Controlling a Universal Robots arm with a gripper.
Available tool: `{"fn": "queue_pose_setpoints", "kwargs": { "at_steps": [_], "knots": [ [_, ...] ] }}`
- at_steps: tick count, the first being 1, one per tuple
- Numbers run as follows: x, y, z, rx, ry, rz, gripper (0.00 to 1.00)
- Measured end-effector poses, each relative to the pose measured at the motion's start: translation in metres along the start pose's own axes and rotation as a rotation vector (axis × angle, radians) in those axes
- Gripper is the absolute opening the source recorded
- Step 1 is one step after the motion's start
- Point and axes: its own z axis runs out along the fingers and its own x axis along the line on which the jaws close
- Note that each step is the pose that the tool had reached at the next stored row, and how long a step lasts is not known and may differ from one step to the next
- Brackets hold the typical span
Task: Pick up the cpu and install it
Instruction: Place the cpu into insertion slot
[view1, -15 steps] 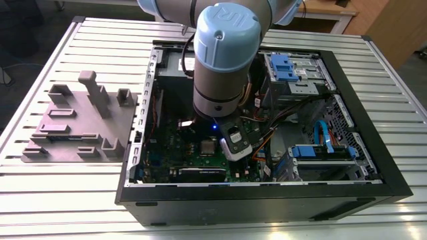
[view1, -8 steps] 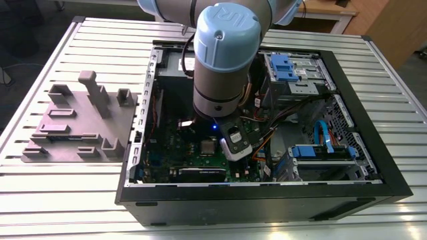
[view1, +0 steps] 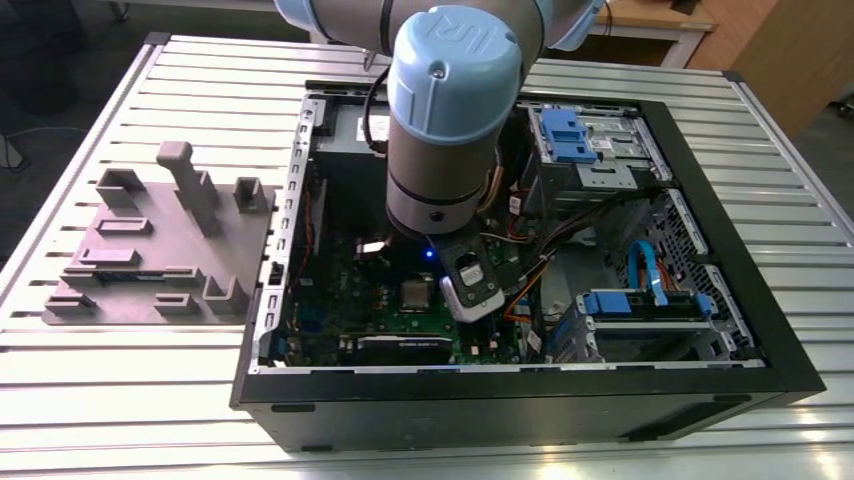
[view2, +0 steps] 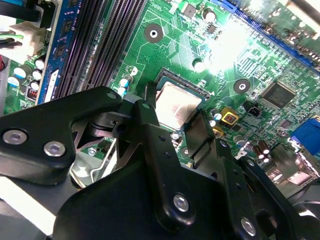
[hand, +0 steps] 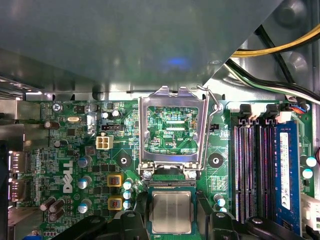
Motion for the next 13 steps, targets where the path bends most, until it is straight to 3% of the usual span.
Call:
{"fn": "queue_pose_setpoints", "kwargs": {
  "at_steps": [8,13],
  "knots": [
    [-0.0002,0.0000,0.0003,-0.0004,0.0000,0.000,0.47],
    [-0.0007,0.0001,0.0005,-0.0005,-0.0002,0.000,0.54]
  ]
}}
